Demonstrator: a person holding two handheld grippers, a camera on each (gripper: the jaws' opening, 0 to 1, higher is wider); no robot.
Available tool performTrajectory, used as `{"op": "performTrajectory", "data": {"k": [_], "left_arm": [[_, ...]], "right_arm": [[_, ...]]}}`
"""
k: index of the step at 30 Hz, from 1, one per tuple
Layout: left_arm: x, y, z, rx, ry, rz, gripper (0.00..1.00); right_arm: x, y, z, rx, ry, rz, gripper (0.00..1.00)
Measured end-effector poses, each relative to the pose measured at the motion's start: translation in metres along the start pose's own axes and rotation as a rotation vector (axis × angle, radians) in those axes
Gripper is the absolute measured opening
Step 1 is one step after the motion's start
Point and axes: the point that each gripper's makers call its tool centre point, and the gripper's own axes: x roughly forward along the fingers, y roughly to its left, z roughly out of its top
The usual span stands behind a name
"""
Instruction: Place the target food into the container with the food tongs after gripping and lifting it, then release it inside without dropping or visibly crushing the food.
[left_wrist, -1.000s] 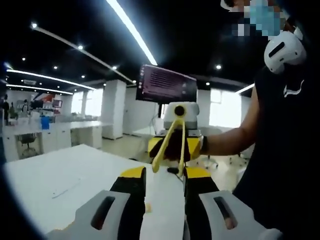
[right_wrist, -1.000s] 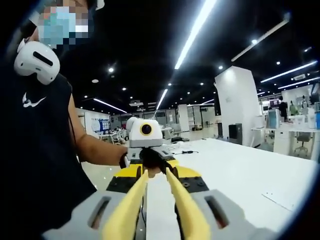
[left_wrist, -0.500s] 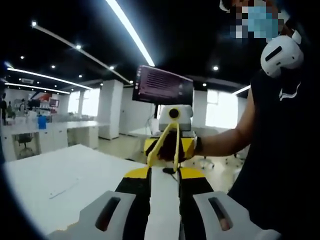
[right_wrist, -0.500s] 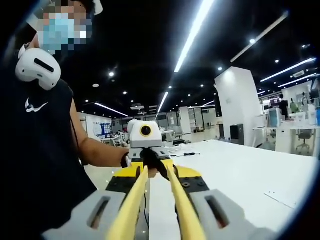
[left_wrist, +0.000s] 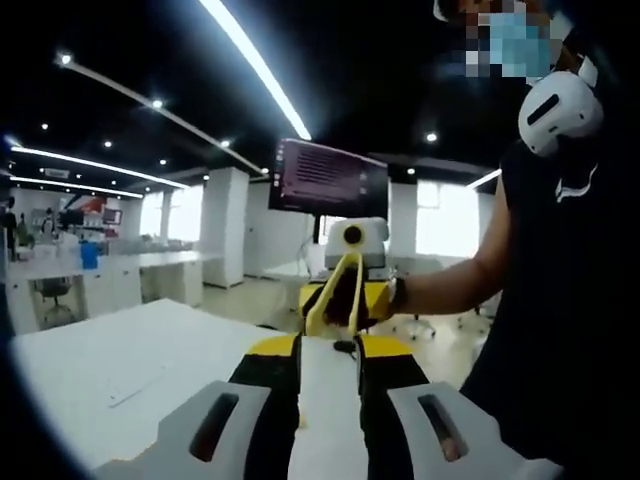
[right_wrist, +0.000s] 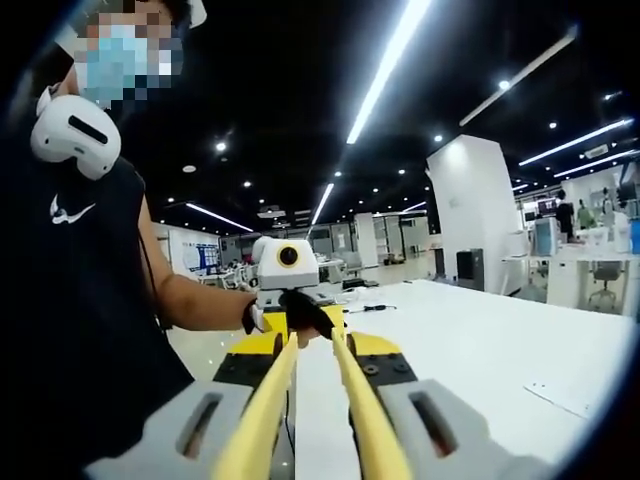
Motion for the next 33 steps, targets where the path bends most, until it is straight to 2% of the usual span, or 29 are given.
{"op": "performTrajectory", "data": {"k": [3, 5, 7, 11, 14, 22, 29, 31, 33], "left_arm": [[0.0052, -0.0013, -0.0003, -0.012, -0.004, -0.011, 0.22], [0.0061, -0.005, -0.0036, -0.001, 0.015, -0.035, 0.15], [0.0093, -0.0064, -0.0029, 0.025, 0.011, -0.019, 0.12], [0.0067, -0.0052, 0.0004, 0.041, 0.014, -0.016, 0.04], [0.0081, -0.0075, 0.0041, 0.054, 0.02, -0.018, 0.01], [0.0072, -0.0064, 0.0023, 0.044, 0.042, -0.013, 0.0], [0.005, -0.0034, -0.0033, 0.032, 0.072, -0.005, 0.02], [0.0053, -0.0028, -0.0033, 0.025, 0.07, 0.0, 0.03], [0.0061, -0.0022, -0.002, 0.034, 0.065, 0.004, 0.1]], "right_arm": [[0.0049, 0.0051, -0.0058, -0.004, 0.018, 0.019, 0.24], [0.0058, 0.0047, -0.0052, -0.003, 0.006, 0.013, 0.23], [0.0042, 0.0024, -0.0015, 0.004, -0.015, 0.01, 0.21], [0.0038, 0.0047, -0.0013, 0.003, -0.009, 0.017, 0.19], [0.0034, 0.0061, 0.0006, 0.011, -0.02, 0.029, 0.18], [0.0047, 0.006, 0.0011, 0.02, -0.029, 0.031, 0.18], [0.007, 0.0055, -0.0042, -0.008, -0.024, 0.021, 0.17], [0.0074, 0.0045, -0.0044, -0.006, -0.018, 0.017, 0.18], [0.0062, 0.0021, -0.0035, 0.011, -0.021, 0.014, 0.2]]}}
